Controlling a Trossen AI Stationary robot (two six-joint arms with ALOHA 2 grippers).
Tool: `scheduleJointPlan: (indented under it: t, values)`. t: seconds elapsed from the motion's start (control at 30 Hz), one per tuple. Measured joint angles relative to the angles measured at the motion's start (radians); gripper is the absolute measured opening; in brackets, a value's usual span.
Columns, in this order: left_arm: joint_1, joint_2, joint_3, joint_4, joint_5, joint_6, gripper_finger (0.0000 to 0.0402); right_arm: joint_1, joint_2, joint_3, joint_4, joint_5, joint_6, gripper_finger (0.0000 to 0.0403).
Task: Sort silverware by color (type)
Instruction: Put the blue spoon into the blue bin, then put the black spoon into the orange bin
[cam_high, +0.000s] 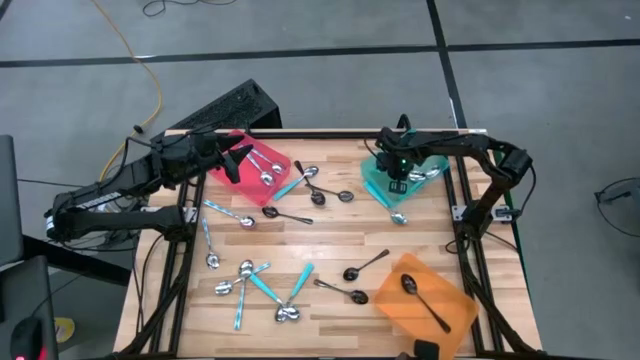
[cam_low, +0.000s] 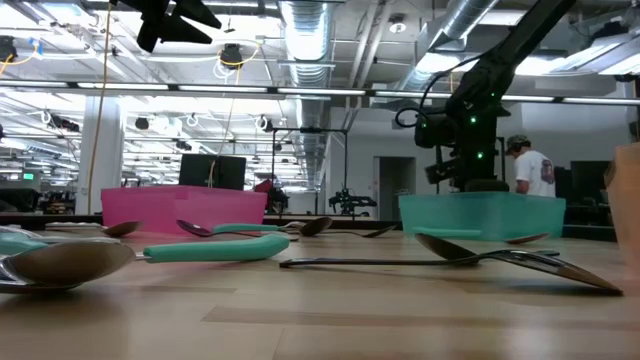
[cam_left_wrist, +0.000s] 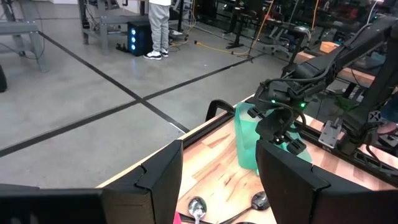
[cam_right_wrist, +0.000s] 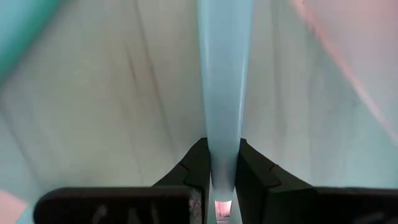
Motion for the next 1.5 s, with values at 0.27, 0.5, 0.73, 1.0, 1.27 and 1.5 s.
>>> scheduleJointPlan:
  t: [0.27,0.5,0.73,1.0,1.27,1.5]
  values:
    - [0.000,0.000,0.000,0.000,0.000,0.005,0.0187,-0.008,0.000,0.000,-0.006,0.002,0.015,0.0153]
    - [0.000,0.000,0.000,-0.001,0.001,0.004,0.0187,-0.008,0.001,0.014,-0.036,0.001,0.070,0.0187]
    - [0.000,0.000,0.000,-0.001,0.001,0.003,0.0187,-0.007,0.003,0.107,-0.152,-0.005,0.064,0.0210]
    - [0.000,0.007,0.000,-0.001,0.074,0.034,0.0187,-0.007,0.002,0.253,-0.312,-0.005,0.058,0.0214]
    - [0.000,0.058,-0.001,-0.008,0.161,0.070,0.0187,0.028,0.002,0.458,-0.450,-0.056,0.054,0.0214]
    - [-0.026,0.185,-0.001,-0.014,0.315,0.186,0.0187,0.082,0.002,0.651,-0.481,-0.270,0.072,0.0214]
